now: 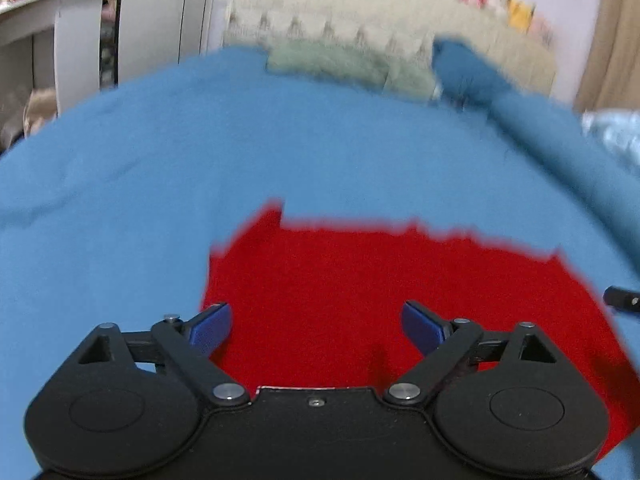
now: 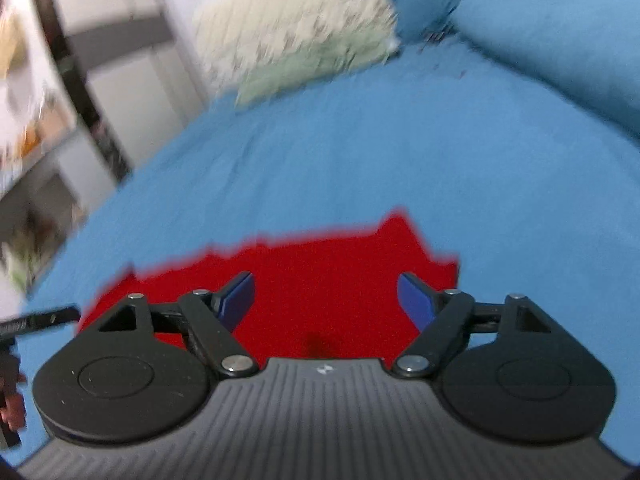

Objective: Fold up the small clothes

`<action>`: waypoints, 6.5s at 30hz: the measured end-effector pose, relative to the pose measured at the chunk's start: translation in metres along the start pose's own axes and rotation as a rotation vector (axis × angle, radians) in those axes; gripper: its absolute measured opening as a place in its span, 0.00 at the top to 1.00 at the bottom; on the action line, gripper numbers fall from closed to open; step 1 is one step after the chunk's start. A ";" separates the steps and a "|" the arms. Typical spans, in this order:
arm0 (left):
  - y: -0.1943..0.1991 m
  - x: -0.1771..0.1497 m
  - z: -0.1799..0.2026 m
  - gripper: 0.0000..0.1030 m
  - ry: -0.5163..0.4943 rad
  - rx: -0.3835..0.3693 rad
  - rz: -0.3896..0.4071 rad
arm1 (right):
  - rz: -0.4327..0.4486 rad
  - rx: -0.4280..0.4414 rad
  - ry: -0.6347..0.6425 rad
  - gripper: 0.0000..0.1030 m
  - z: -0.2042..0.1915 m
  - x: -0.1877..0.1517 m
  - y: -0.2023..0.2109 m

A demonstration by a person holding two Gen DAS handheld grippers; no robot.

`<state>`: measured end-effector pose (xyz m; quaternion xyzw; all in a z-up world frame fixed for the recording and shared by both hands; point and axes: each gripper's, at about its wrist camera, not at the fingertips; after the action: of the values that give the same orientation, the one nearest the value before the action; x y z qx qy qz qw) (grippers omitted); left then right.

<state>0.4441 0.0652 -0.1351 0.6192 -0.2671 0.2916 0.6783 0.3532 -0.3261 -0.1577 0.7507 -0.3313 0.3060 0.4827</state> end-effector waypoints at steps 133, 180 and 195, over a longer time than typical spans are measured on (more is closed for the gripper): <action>0.082 -0.057 -0.093 0.02 -0.066 0.039 -0.112 | -0.091 -0.084 0.304 0.13 -0.155 -0.137 0.029; 0.125 -0.090 0.065 0.73 -0.097 -0.343 -0.164 | -0.222 0.233 -0.176 0.62 -0.046 -0.073 0.122; 0.128 -0.126 0.071 0.04 -0.198 -0.003 -0.034 | -0.118 -0.003 -0.098 0.04 -0.037 -0.118 0.144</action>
<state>0.2646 -0.0053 -0.1319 0.6485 -0.3228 0.2168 0.6544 0.1641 -0.3129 -0.1611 0.7823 -0.3102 0.2398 0.4841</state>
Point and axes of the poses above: each gripper's, at about its wrist camera, not at the fingertips, and y roughly against the way its jaws point, z to its right, x to its top, and after that the axes turned 6 degrees about x, right-handed
